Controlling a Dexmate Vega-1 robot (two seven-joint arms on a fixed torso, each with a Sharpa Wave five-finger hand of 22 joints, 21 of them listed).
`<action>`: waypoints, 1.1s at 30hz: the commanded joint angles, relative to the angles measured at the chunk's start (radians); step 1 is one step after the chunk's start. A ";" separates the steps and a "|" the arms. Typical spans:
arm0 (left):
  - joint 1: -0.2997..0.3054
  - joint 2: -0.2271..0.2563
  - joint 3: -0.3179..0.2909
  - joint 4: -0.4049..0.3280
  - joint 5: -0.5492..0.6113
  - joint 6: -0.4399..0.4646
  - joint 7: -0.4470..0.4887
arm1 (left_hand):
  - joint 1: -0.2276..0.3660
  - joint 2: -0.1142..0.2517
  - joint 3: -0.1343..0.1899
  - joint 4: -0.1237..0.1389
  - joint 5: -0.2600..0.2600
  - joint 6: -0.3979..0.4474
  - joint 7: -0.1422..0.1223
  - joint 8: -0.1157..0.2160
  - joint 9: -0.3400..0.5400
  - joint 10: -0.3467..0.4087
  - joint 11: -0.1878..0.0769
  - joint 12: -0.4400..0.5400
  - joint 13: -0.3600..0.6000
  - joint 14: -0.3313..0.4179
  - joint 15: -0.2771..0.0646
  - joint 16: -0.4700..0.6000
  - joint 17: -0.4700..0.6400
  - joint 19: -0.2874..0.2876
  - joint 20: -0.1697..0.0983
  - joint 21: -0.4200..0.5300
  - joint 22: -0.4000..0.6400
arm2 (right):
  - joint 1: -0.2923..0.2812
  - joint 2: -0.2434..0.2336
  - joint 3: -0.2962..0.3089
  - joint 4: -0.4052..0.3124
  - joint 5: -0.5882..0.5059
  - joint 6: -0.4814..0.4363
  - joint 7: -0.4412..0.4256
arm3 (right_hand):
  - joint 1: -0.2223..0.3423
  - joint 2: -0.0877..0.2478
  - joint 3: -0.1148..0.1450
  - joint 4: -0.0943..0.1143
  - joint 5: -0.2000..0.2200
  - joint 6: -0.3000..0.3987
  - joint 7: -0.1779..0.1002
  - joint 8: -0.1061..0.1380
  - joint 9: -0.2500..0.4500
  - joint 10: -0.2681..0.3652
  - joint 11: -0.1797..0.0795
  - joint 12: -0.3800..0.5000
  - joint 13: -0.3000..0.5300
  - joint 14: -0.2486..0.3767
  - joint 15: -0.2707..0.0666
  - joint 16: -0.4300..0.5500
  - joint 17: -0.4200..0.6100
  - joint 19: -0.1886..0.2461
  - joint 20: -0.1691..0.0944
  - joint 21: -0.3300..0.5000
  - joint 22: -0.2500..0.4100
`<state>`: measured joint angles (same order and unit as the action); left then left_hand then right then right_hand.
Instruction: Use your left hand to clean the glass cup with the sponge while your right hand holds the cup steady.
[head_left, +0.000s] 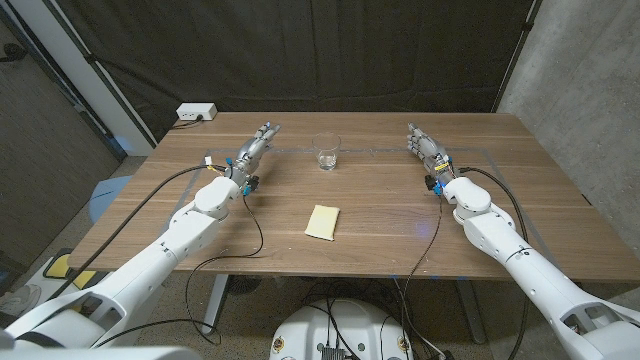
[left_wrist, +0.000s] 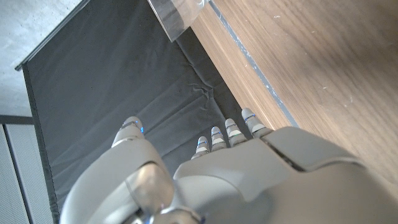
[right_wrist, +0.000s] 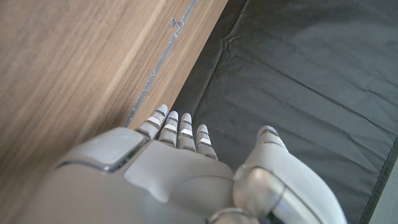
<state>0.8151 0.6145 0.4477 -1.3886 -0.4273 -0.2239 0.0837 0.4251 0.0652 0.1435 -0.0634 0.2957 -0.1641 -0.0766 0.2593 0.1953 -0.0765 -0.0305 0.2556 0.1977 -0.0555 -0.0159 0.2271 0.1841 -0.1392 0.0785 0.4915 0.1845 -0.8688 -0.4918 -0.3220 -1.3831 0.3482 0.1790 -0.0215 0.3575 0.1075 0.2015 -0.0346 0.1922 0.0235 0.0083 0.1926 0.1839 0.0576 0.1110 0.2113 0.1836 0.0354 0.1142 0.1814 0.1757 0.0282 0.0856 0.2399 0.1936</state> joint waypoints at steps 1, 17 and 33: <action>0.003 0.026 0.008 -0.038 0.047 0.029 0.000 | 0.009 0.003 0.004 -0.008 -0.006 0.013 0.003 0.009 0.001 0.013 -0.003 0.007 0.001 0.008 -0.005 0.002 0.003 0.012 0.002 0.002 0.004 | 0.010 -0.038 -0.057 -0.045 -0.141 -0.010 -0.077 | 0.019 0.000 0.004 -0.007 -0.003 0.012 0.000 0.004 0.003 0.011 0.000 0.004 0.005 0.010 0.000 0.007 0.001 0.003 -0.014 0.002 0.003; 0.051 0.067 -0.006 -0.123 0.082 0.091 0.039 | 0.017 -0.005 -0.009 -0.011 -0.030 0.075 0.000 0.018 0.000 0.082 -0.006 0.015 0.001 0.102 0.012 0.025 0.008 0.048 0.035 0.003 0.006 | 0.034 -0.053 -0.150 -0.046 -0.314 0.043 -0.208 | 0.056 -0.033 0.001 -0.050 -0.003 0.047 0.015 0.015 0.003 0.049 -0.002 0.016 0.005 0.076 -0.038 0.019 0.000 0.066 -0.072 0.017 0.002; 0.094 0.160 0.004 -0.255 0.162 0.210 0.027 | 0.043 -0.035 -0.023 -0.031 -0.045 0.064 -0.002 -0.001 0.000 0.085 -0.001 0.001 0.003 0.146 0.001 0.030 0.016 0.059 0.050 -0.004 0.007 | 0.041 -0.072 -0.221 -0.113 -0.425 -0.042 -0.277 | 0.110 -0.102 -0.018 -0.103 0.016 0.041 0.080 0.006 0.005 0.055 -0.014 0.008 0.005 0.114 -0.074 0.009 0.000 0.112 -0.098 0.020 0.000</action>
<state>0.8772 0.7089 0.4433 -1.5504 -0.3193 -0.0854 0.1192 0.4607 0.0367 0.1201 -0.0885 0.2545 -0.0877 -0.0819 0.2623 0.1934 0.0175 -0.0286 0.2585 0.1980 0.0857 -0.0180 0.2553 0.1981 -0.0772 0.1238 0.4877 0.1887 -0.8347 -0.5505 -0.4975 -1.4572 0.0041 0.1986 -0.2554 0.4610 0.0188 0.1823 -0.1313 0.2004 0.0662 0.0741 0.1986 0.1837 0.1238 0.0945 0.2229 0.1838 0.1505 0.0515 0.1968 0.1749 0.1374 -0.0057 0.2587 0.1904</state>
